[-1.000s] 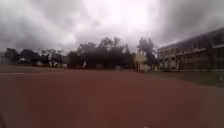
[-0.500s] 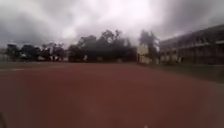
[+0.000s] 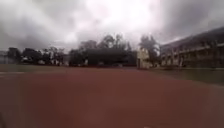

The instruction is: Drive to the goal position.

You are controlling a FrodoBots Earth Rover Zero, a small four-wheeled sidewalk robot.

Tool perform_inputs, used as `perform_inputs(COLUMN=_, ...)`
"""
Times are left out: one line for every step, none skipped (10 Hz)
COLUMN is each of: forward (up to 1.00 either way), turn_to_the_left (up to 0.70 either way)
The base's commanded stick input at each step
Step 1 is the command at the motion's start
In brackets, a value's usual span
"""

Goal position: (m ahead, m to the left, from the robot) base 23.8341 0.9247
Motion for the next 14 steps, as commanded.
perform_inputs(forward=0.67, turn_to_the_left=0.00)
perform_inputs(forward=0.67, turn_to_the_left=0.00)
perform_inputs(forward=0.67, turn_to_the_left=0.00)
perform_inputs(forward=0.67, turn_to_the_left=0.00)
perform_inputs(forward=0.67, turn_to_the_left=0.00)
perform_inputs(forward=0.67, turn_to_the_left=0.00)
perform_inputs(forward=0.67, turn_to_the_left=0.00)
perform_inputs(forward=0.67, turn_to_the_left=0.00)
perform_inputs(forward=0.67, turn_to_the_left=0.00)
perform_inputs(forward=0.67, turn_to_the_left=0.00)
perform_inputs(forward=0.67, turn_to_the_left=0.00)
perform_inputs(forward=0.67, turn_to_the_left=0.00)
perform_inputs(forward=0.67, turn_to_the_left=0.00)
perform_inputs(forward=0.67, turn_to_the_left=0.00)
